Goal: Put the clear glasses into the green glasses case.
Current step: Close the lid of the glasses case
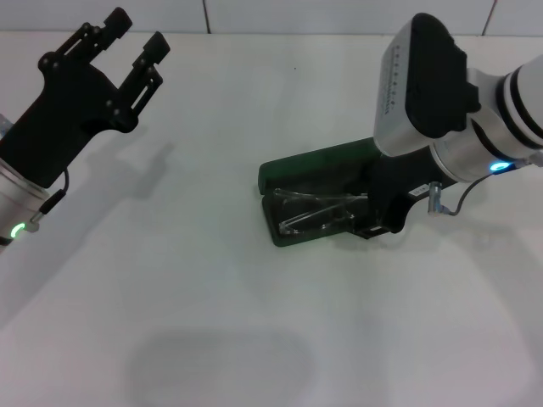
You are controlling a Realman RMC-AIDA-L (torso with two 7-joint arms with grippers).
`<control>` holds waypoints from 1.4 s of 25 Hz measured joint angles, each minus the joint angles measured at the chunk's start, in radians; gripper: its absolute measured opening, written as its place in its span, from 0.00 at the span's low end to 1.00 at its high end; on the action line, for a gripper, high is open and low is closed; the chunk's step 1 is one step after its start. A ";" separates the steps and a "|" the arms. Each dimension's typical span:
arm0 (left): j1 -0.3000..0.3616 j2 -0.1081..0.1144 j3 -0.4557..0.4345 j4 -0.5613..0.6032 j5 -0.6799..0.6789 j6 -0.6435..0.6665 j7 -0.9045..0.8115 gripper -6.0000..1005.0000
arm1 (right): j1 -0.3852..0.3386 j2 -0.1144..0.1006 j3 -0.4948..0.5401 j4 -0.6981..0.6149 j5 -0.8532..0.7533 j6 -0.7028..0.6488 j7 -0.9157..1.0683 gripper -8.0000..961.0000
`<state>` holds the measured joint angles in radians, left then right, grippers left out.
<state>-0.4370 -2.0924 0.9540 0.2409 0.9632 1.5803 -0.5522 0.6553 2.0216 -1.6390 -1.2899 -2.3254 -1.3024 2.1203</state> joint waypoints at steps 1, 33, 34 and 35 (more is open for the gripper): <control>0.000 0.000 0.000 0.000 0.000 0.000 0.000 0.52 | -0.004 0.000 0.003 0.003 -0.002 0.007 -0.002 0.58; -0.016 -0.013 0.008 -0.140 -0.174 0.031 0.159 0.49 | -0.283 0.003 0.247 -0.097 0.395 -0.022 -0.357 0.60; -0.034 -0.014 0.008 -0.180 -0.202 0.040 0.188 0.49 | -0.322 0.003 0.287 -0.061 0.504 -0.016 -0.453 0.60; -0.044 -0.014 0.007 -0.199 -0.214 0.046 0.196 0.49 | -0.344 0.002 0.315 -0.024 0.580 -0.012 -0.527 0.60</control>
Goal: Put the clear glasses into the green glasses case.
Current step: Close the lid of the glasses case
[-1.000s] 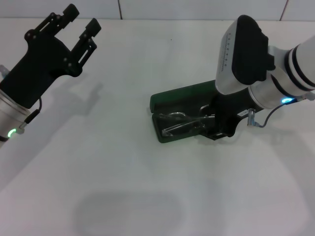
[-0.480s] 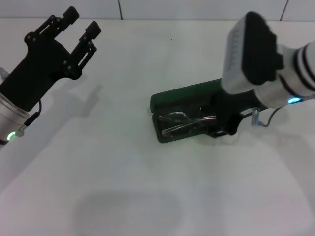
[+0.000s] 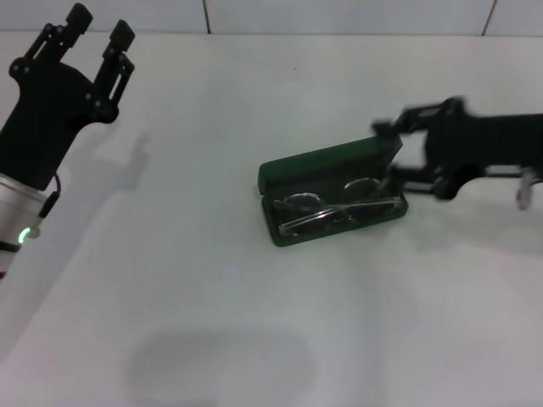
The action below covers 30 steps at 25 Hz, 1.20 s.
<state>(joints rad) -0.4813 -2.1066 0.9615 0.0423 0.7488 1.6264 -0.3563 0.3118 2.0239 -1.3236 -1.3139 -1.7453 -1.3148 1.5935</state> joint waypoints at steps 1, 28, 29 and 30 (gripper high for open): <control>-0.008 0.000 -0.001 -0.017 -0.014 0.004 0.005 0.49 | -0.027 -0.002 0.039 0.071 0.128 -0.001 -0.117 0.60; -0.334 -0.002 0.239 0.151 0.617 -0.620 -0.943 0.49 | 0.027 -0.006 0.586 0.914 0.620 -0.215 -0.711 0.63; -0.333 -0.002 0.251 0.151 0.614 -0.621 -0.947 0.49 | 0.029 -0.007 0.586 0.917 0.620 -0.215 -0.711 0.63; -0.330 -0.002 0.261 0.151 0.614 -0.621 -0.948 0.49 | 0.031 -0.007 0.586 0.922 0.619 -0.215 -0.711 0.63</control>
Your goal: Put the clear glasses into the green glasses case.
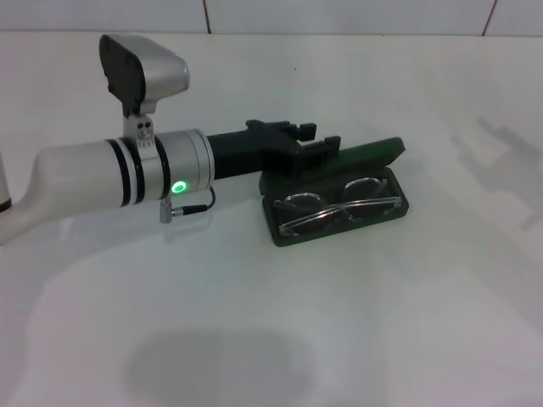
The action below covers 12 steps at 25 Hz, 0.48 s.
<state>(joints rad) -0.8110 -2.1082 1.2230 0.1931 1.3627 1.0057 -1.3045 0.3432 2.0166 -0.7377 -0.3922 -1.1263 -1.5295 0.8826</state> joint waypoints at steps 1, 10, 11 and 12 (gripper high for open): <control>0.004 0.000 0.006 0.001 -0.001 0.001 0.000 0.49 | 0.001 0.000 0.000 0.001 0.000 0.000 0.000 0.63; 0.067 0.001 0.110 0.008 -0.010 0.021 0.053 0.49 | 0.006 0.003 -0.001 0.008 -0.002 0.001 0.000 0.63; 0.075 0.001 0.116 0.008 -0.025 0.033 0.071 0.49 | 0.008 0.003 -0.001 0.011 -0.003 0.001 0.000 0.64; 0.088 0.001 0.122 0.008 -0.047 0.052 0.096 0.49 | 0.010 0.003 -0.003 0.015 -0.003 -0.001 0.000 0.64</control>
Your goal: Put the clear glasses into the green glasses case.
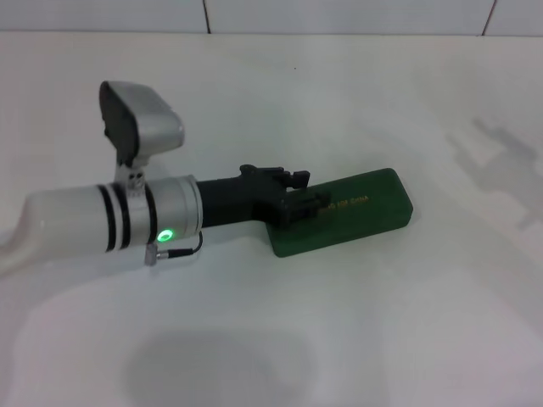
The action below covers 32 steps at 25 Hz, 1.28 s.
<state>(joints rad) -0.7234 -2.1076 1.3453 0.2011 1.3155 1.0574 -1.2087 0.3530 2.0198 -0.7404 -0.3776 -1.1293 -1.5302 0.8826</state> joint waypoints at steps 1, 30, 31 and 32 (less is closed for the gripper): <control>0.010 0.000 0.004 0.000 -0.022 0.018 0.023 0.49 | 0.001 0.000 -0.001 0.002 0.000 -0.001 0.000 0.64; 0.316 0.113 0.001 0.219 -0.142 0.556 0.312 0.76 | 0.190 -0.007 -0.389 -0.202 -0.398 -0.039 0.160 0.85; 0.316 0.113 0.001 0.220 -0.143 0.556 0.312 0.78 | 0.190 -0.008 -0.387 -0.201 -0.398 -0.038 0.160 0.89; 0.316 0.113 -0.001 0.220 -0.143 0.556 0.312 0.81 | 0.191 -0.008 -0.386 -0.199 -0.397 -0.035 0.159 0.89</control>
<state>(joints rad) -0.4070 -1.9945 1.3439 0.4207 1.1723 1.6138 -0.8965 0.5436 2.0120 -1.1266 -0.5763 -1.5264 -1.5648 1.0413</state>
